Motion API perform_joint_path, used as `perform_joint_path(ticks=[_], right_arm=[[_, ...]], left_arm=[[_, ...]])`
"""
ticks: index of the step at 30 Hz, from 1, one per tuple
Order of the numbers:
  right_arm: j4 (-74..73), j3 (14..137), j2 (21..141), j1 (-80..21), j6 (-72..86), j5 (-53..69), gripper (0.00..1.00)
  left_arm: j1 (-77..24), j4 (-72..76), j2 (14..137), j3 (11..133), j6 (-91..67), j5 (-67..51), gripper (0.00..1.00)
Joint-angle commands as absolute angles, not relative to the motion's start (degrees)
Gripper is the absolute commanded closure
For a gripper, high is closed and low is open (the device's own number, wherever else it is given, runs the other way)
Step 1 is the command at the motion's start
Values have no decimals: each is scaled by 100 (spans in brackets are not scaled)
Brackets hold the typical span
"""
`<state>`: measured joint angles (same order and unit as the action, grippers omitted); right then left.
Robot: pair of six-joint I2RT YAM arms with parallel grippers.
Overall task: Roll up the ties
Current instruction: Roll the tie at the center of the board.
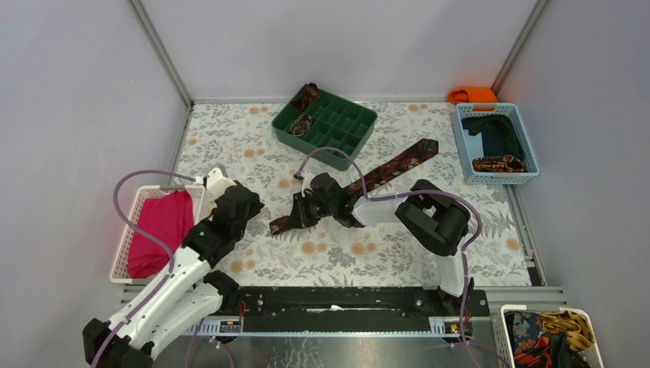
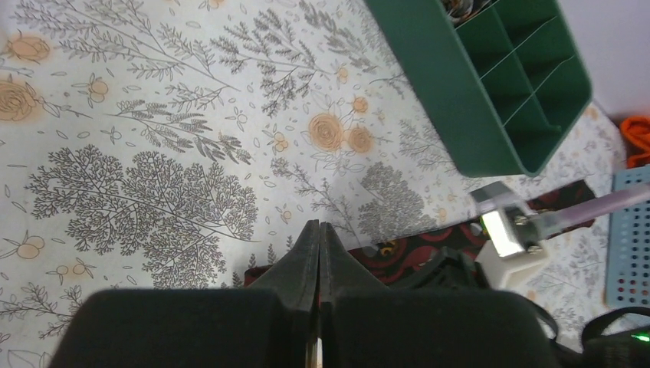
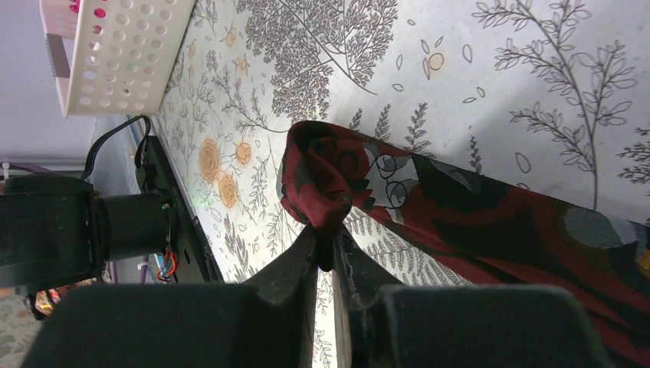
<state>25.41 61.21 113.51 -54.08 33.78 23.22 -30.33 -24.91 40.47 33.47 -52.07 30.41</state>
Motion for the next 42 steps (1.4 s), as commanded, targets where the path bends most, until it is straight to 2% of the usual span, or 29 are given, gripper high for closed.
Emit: perform_joint_path(ticks=[1,8,16,24,27,33,39,42], right_arm=[[2635,6250,11342,-5307,3467,2403,85],[2260,6418,11584,-5261,3468,2202,83],[1480,6793,11766,-5247,3263,1756,70],[1030,7126,11807,-5245,3108,1673,68],[1068,7103,11653,-5241,3102,1748,59],[1008,7079,11340,-5247,3048,1707,51],[749,6847,10887,-5242,2833,1275,51],[790,6628,10560,-5283,2828,1195,55]], left_arm=[[-3006,-1668,4350,3057,-5223,2975,100],[-3001,-1264,4729,2643,-5212,3059,100],[-2997,-724,5228,2324,-5187,3042,100],[-2799,-307,5780,2318,-5093,2644,100],[-2513,-318,5895,2455,-4960,2372,100],[-1774,-331,6394,2786,-4725,1549,100],[-1221,-197,7142,3224,-4361,732,100],[-1148,-60,7592,3449,-4230,330,100]])
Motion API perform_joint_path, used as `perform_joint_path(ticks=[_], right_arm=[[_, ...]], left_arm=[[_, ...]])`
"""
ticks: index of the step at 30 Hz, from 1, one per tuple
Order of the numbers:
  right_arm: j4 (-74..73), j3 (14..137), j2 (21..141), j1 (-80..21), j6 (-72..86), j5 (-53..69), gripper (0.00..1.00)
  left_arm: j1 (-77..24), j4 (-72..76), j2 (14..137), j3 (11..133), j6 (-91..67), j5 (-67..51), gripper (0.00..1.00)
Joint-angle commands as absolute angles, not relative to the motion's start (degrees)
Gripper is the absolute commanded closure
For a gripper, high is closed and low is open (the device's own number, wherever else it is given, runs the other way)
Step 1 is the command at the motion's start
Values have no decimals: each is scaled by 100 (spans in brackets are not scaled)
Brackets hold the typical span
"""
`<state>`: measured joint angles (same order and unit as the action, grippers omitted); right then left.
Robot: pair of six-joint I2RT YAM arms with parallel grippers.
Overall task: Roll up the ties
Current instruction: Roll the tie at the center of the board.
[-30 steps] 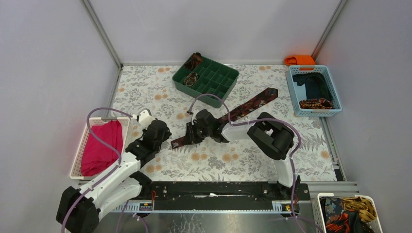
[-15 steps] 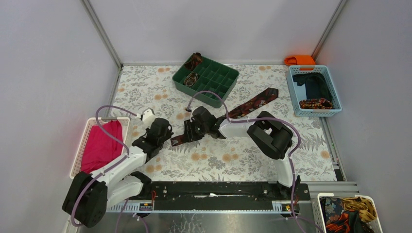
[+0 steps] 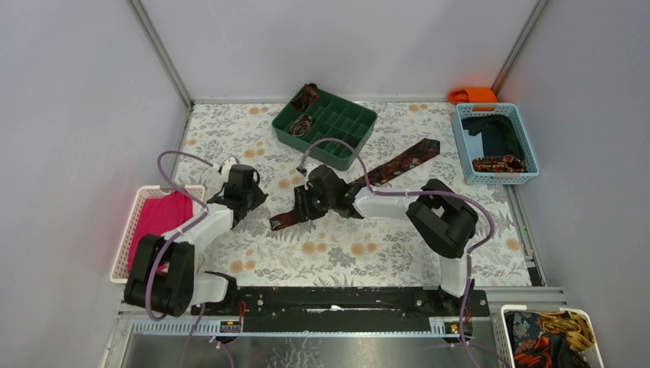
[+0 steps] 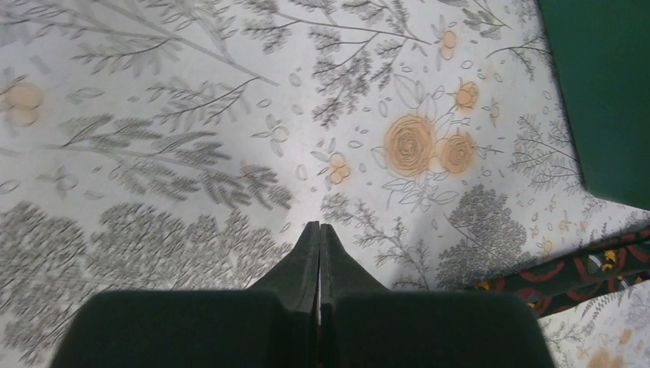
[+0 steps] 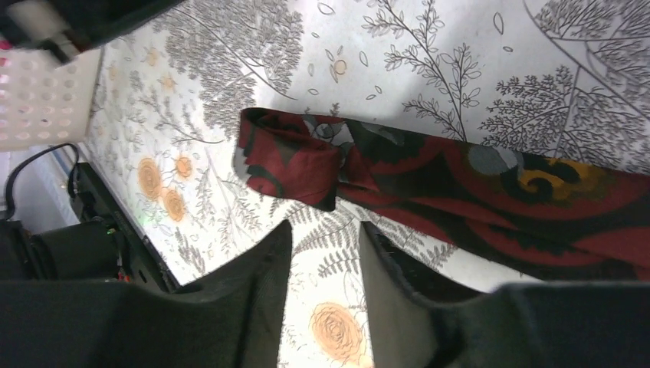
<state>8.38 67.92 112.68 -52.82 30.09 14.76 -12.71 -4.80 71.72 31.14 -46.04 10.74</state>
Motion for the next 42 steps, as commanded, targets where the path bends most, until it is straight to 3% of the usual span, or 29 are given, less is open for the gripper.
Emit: perform_joint_path(ticks=[1,3,6,8,16,26,36,42], right_arm=[[795,6558,10479,-5337,2816,1165,59],[834,6431,10376,-5531,2800,1087,67],[731,6425,10477,-5989,2689,862,90],[744,6467,10654,-6233,2624,684,100],[1149,6556,11300,-6434,2693,519,100],[1289,6819,11931,-6436,2562,-538,100],[1295,7205,12304,-6439,2542,-912,100],[1125,7013,11941,-6447,2508,-656,100]], left_arm=[[-1143,-23,7745,3486,-4214,186,100],[-1143,205,8030,3490,-4197,-159,100],[-1134,443,8336,3309,-4230,-498,100],[-1125,689,8417,3150,-4314,-752,100],[-1125,532,8044,2723,-4301,-641,100],[-1125,570,7468,2022,-4576,-694,100],[-1125,343,7402,2131,-4511,-641,100],[-1104,33,7405,2428,-4491,-239,100]])
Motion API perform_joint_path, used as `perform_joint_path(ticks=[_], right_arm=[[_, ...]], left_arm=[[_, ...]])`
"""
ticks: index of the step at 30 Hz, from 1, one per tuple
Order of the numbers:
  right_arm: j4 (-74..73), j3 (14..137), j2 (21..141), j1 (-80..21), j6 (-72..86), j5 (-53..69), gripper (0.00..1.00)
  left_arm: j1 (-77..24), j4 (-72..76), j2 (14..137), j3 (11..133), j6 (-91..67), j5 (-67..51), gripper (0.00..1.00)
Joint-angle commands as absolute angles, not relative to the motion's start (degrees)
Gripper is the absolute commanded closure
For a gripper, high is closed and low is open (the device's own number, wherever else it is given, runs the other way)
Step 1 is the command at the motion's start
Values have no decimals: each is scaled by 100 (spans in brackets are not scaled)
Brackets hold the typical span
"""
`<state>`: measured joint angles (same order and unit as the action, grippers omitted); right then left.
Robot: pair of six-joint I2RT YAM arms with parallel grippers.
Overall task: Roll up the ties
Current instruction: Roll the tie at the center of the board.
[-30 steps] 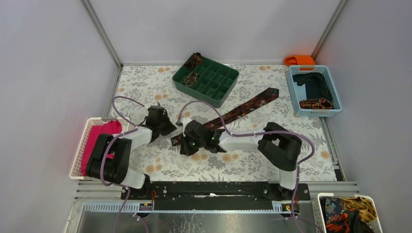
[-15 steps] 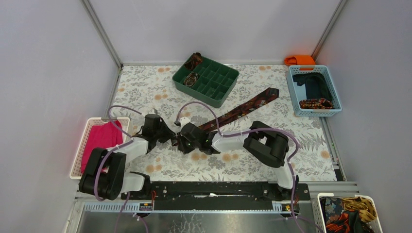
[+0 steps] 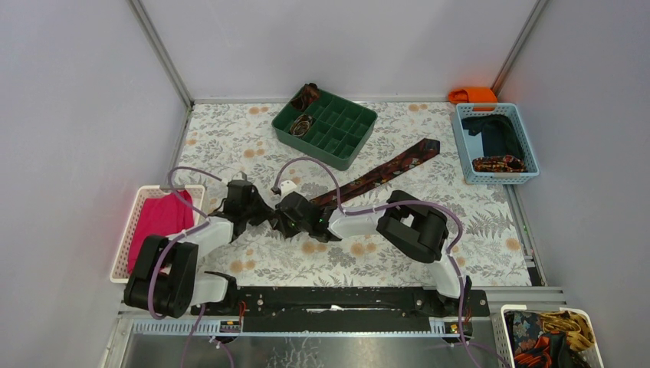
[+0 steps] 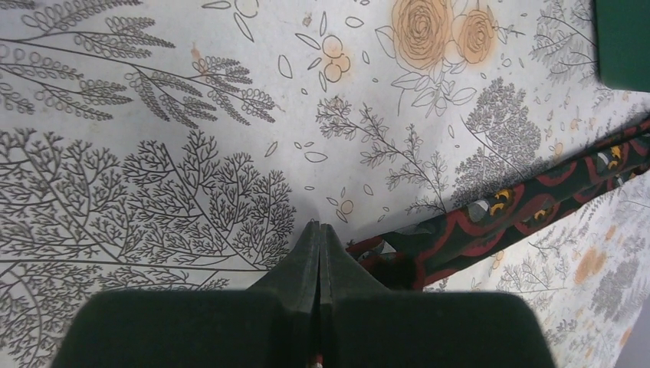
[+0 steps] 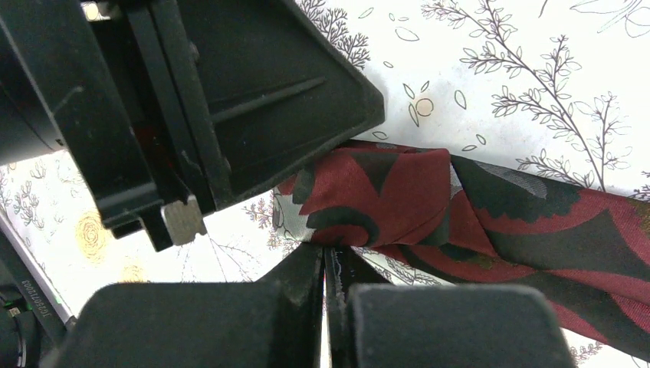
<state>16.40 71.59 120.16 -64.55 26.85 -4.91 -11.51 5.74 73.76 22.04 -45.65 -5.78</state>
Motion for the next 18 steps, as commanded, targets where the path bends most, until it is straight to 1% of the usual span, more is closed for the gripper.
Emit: perform_joint_path(ticks=[1,3,5,9,14,16,18], right_arm=[[1059,6942,11814,-6465,2479,-677,100],[823,6825,11510,-6518,2392,-793,100],[520,6770,11211,-6596,2277,-1035,98],[-375,7037,10832,-6773,1955,-1603,93],[-1355,7818,10915,-7142,1445,-2673,72],[-1730,8209,11084,-7236,1329,-2948,69],[-1832,8533,11245,-7294,1235,-3027,56]], left_arm=[[-1093,-102,7357,2551,-4479,-99,100],[-1066,-363,7219,2792,-4515,209,100],[-1064,-654,6937,3024,-4595,505,100],[-1063,-1280,5853,3477,-4710,1120,100],[-1063,-2247,3846,3753,-4911,1738,100],[-1063,-2544,3071,3876,-4960,1843,100],[-1063,-2864,2531,4149,-4938,1987,98]])
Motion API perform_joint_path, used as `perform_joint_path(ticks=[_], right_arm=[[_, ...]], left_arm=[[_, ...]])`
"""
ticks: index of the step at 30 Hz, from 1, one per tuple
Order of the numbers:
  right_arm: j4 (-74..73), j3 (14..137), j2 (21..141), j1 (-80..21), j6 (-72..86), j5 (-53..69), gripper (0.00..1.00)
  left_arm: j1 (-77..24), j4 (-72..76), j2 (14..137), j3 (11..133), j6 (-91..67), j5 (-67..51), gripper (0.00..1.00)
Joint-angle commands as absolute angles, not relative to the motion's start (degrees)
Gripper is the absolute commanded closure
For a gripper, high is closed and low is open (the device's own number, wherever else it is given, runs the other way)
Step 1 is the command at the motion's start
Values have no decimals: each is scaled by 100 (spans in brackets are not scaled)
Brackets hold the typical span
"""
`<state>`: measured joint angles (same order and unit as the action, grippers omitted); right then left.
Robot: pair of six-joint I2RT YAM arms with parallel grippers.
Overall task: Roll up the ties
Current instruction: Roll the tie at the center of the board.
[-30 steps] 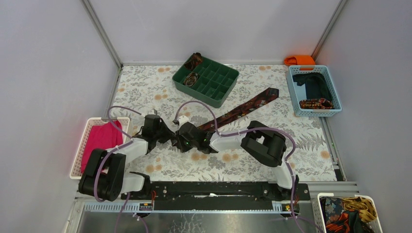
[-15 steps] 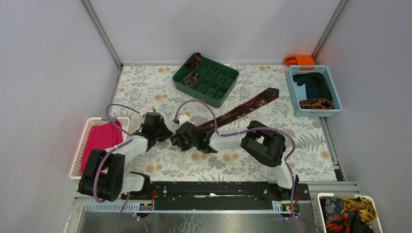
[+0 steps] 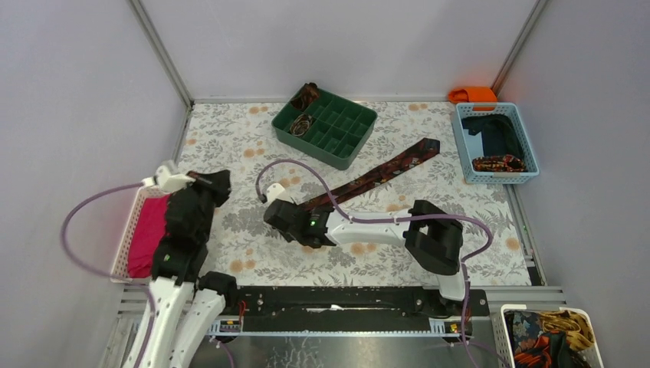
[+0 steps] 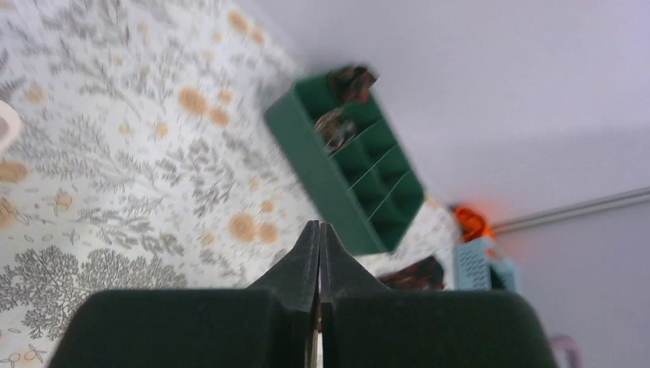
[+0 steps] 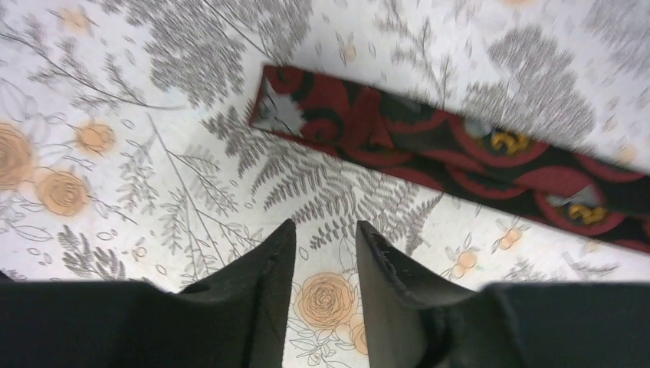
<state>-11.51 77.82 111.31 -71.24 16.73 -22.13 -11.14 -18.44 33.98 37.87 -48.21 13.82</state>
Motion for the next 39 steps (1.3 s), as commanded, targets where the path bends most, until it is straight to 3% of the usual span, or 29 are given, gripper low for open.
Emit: perform_joint_path(ticks=[1,5,12,39], right_arm=[[-1876,8676,11350,-7314,1183,-3012,52],[-2009,9331,11837,-7336,1036,-2918,40],[-2287,10367,12640,-7348,1052,-2595,40],[-2637,10841,13613,-7003,1649,-2490,40]], left_arm=[[-1063,-3046,2317,4331,-4899,2089,97],[-1063,-3669,2129,4936,-4678,2325,94],[-1063,-3876,2135,5045,-4559,2427,93],[-1063,-3752,2232,4931,-4351,2457,91]])
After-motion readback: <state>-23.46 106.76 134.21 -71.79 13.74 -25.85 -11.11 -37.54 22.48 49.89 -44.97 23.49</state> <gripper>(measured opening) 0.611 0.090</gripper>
